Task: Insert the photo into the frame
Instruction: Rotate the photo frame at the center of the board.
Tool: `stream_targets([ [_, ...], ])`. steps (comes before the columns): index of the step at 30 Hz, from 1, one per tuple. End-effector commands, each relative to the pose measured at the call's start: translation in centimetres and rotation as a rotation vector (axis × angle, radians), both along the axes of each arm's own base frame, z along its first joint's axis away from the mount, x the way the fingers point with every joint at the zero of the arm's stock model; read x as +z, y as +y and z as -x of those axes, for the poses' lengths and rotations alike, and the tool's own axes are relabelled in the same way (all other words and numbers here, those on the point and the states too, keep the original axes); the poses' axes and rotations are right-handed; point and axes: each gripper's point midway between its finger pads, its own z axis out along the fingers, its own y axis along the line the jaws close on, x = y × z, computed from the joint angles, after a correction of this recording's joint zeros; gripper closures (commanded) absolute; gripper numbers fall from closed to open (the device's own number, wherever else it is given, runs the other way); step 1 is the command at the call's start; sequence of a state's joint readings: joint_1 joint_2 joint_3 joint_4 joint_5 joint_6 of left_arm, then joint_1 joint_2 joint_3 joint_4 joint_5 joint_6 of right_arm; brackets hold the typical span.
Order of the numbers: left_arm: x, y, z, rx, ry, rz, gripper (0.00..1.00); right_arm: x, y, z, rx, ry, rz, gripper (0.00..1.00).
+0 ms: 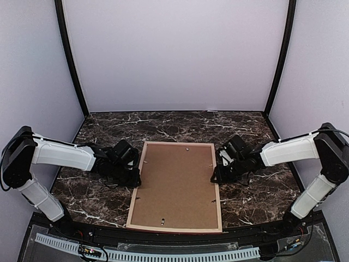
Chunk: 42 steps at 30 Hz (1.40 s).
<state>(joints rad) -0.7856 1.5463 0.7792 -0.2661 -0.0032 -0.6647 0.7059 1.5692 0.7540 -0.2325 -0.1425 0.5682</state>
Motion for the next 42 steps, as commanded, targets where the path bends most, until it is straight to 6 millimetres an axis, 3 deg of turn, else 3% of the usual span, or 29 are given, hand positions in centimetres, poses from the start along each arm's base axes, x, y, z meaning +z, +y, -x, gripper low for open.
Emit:
stream_targets([
  [1, 1.7, -1.0, -0.1, -0.053, -0.035, 0.032, 0.68, -2.4, -2.6, 0.0, -0.031, 0.0, 0.185, 0.68],
  [4, 3.2, -1.0, -0.9, -0.069, -0.095, 0.026, 0.46, -2.5, -3.1, -1.1, 0.008, -0.036, 0.258, 0.76],
  [6, 4.1, -0.6, -1.6, -0.075, -0.121, 0.033, 0.41, -2.6, -2.9, -1.9, 0.061, -0.05, 0.289, 0.82],
  [11, 7.3, -0.9, -2.9, -0.141, -0.186, 0.082, 0.3, -3.0, -2.9, -4.1, 0.209, -0.064, 0.338, 0.94],
  [15, 9.0, -1.0, -4.4, -0.191, -0.239, 0.087, 0.24, -2.9, -2.3, -5.5, 0.337, -0.089, 0.371, 0.95],
  [18, 9.2, -0.6, -5.9, -0.208, -0.248, 0.081, 0.23, -3.1, -1.5, -6.5, 0.433, -0.102, 0.373, 0.93],
  [22, 8.6, -0.5, -7.9, -0.253, -0.258, 0.04, 0.23, -4.0, -1.4, -8.5, 0.514, -0.107, 0.405, 0.9],
  [26, 6.6, 0.0, -9.9, -0.285, -0.26, -0.038, 0.22, -4.0, -0.4, -10.0, 0.591, -0.114, 0.331, 0.84],
  [30, 5.2, 0.2, -11.8, -0.314, -0.257, -0.088, 0.23, -2.4, 1.1, -11.8, 0.626, -0.164, 0.258, 0.63],
  [35, 4.0, 0.8, -14.0, -0.334, -0.247, -0.185, 0.22, 0.2, 1.9, -12.6, 0.586, -0.242, 0.209, 0.37],
  [42, 3.4, 1.0, -16.0, -0.317, -0.262, -0.224, 0.23, 3.0, 0.1, -12.1, 0.403, -0.293, 0.197, 0.31],
])
